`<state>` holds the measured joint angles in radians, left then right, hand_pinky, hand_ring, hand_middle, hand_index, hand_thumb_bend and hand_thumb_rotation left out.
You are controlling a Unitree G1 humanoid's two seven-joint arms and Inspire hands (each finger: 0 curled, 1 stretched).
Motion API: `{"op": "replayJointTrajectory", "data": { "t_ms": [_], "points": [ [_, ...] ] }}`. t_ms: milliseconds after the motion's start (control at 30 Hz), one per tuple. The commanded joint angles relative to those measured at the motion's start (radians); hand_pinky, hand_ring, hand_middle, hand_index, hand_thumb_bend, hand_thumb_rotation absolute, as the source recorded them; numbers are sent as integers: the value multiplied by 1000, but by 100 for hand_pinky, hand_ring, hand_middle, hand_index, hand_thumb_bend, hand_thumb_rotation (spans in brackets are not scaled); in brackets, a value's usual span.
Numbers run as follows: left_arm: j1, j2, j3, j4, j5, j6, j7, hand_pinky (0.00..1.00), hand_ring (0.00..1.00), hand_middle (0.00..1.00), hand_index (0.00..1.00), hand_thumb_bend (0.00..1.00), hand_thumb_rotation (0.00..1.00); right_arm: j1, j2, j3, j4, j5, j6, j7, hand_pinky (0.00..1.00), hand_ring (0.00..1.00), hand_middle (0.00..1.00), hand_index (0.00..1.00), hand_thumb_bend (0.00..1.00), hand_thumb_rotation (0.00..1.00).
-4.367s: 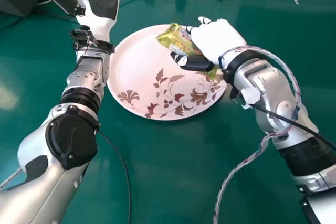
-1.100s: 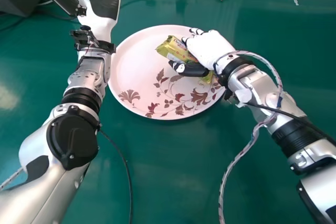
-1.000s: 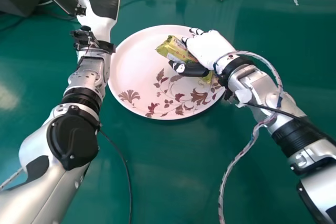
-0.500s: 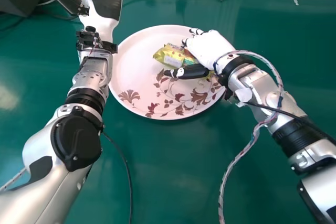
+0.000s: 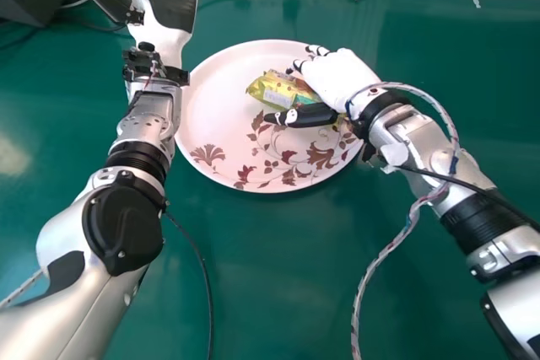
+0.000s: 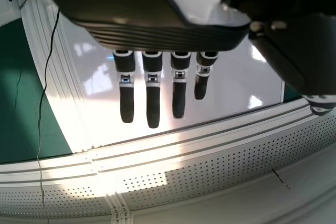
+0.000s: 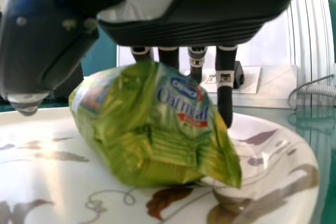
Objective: Pick up biscuit and place it in the plate
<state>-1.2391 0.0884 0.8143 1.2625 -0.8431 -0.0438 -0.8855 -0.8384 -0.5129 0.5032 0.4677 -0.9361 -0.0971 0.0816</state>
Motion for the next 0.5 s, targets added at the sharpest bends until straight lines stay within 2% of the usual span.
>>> {"op": "replayJointTrajectory", "data": {
  "t_ms": [0,233,467],
  "points": [
    [-8,-2,-9,-3,10,-6,0,72,75,86,97,100,71,36,-20,-8,-7,-4,23,18,51,74,91,86,100,65],
    [-7,-4,-7,-5,5,1,3,74,75,86,96,100,70,51,-30,-28,-56,7,34,31,57,78,92,88,100,66],
    [-7,-4,-10,-5,9,-7,-4,76,76,87,97,100,70,60,-36,-46,-103,8,51,61,57,79,94,90,100,65]
  ]
}}
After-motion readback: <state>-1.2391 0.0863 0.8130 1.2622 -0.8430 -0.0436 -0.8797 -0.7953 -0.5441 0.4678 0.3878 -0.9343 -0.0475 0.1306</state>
